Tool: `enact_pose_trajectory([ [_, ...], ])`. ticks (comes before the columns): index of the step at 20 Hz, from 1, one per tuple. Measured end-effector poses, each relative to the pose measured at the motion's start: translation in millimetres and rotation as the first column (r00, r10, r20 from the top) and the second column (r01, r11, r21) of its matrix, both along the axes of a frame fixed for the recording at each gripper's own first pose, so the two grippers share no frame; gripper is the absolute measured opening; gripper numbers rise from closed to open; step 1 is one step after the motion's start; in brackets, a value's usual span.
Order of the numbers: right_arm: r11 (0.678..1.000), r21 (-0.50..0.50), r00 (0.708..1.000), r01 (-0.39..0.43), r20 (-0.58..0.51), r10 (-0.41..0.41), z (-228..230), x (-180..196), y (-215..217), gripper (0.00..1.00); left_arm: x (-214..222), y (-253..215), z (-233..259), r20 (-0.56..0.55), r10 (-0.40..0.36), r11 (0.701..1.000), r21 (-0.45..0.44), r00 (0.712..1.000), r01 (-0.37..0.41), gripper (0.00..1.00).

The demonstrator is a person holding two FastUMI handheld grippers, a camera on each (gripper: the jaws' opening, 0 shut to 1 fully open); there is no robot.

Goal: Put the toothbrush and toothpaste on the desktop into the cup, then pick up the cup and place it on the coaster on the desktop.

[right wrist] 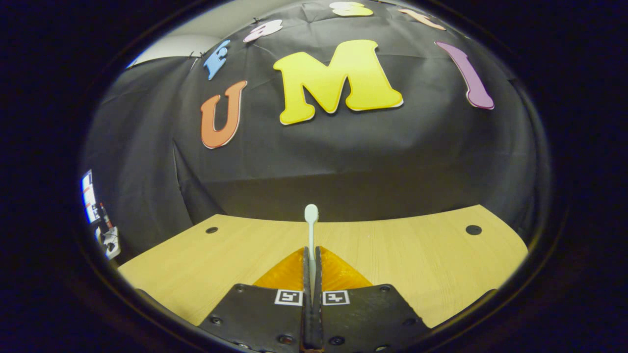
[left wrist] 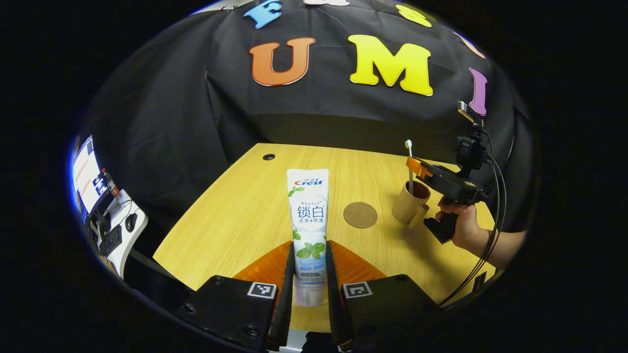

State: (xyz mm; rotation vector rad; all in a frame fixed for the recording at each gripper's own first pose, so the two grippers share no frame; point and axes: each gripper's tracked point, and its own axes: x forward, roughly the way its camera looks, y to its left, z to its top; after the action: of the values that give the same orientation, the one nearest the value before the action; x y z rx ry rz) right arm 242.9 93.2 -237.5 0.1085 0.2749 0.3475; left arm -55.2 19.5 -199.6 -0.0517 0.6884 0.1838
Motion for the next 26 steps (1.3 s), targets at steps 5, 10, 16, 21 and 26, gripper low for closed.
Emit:
enact_pose_trajectory([
  [5,1.000,0.008,1.000,-0.005,-0.030,0.005,-13.8,-8.8,-0.3,0.04,5.9,-7.9,-3.9,-0.016,0.006,1.000,-0.007,1.000,-0.006,0.35],
  [10,1.000,0.019,0.998,-0.016,-0.066,0.017,-16.9,-27.4,-4.1,0.39,16.9,-15.5,0.8,0.001,-0.020,1.000,0.001,1.000,0.020,0.35],
  [16,1.000,0.024,0.997,0.003,-0.075,-0.001,9.6,-55.2,-24.3,0.81,55.0,-37.2,37.0,0.142,-0.086,0.996,0.042,0.986,0.081,0.35],
  [21,1.000,-0.023,0.998,0.015,-0.060,-0.016,44.4,-89.7,-56.5,0.92,100.5,-80.2,55.5,0.266,-0.175,0.984,0.013,0.948,0.178,0.35],
  [26,0.995,-0.079,0.996,0.065,-0.059,-0.070,68.9,-121.5,-102.5,0.93,151.9,-143.6,54.1,0.407,-0.321,0.943,0.057,0.855,0.327,0.35],
])
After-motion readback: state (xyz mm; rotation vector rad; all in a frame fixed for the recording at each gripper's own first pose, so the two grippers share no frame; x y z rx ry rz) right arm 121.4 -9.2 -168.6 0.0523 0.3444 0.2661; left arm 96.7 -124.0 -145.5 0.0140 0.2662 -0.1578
